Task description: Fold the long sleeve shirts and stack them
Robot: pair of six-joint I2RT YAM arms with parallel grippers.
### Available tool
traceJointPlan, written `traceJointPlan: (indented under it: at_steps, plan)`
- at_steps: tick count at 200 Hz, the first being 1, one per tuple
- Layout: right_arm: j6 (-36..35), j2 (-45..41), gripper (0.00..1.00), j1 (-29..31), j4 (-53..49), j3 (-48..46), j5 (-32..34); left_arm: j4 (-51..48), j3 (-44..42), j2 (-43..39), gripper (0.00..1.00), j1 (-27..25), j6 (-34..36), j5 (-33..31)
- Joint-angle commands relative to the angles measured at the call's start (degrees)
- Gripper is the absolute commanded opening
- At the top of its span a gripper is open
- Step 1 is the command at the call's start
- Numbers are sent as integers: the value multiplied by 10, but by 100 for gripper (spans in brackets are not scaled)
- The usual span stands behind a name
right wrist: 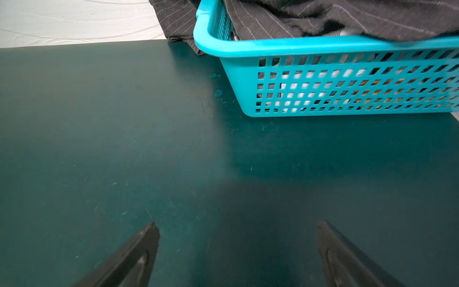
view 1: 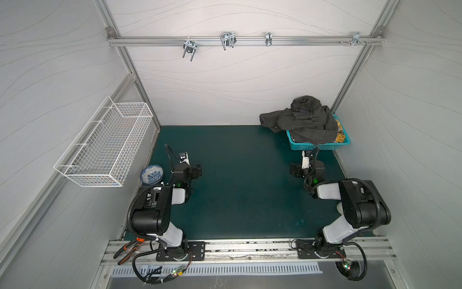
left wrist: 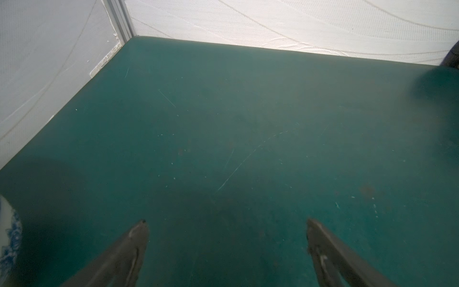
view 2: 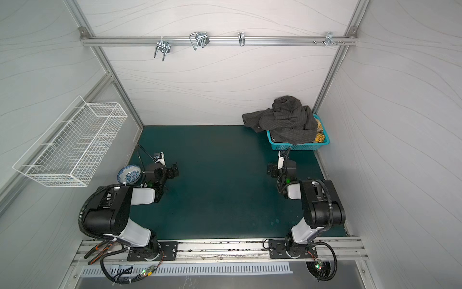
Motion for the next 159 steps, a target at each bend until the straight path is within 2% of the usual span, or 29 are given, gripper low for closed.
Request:
traceJointPlan:
  at_steps: [1,159]
  plan:
    - [-15,-10,99,5,12,-3,1,-1,17,-9,100,1,5,3]
    - [-14,-10,99,2,11,-2,-4,-2,18,-7,100,1,5,3]
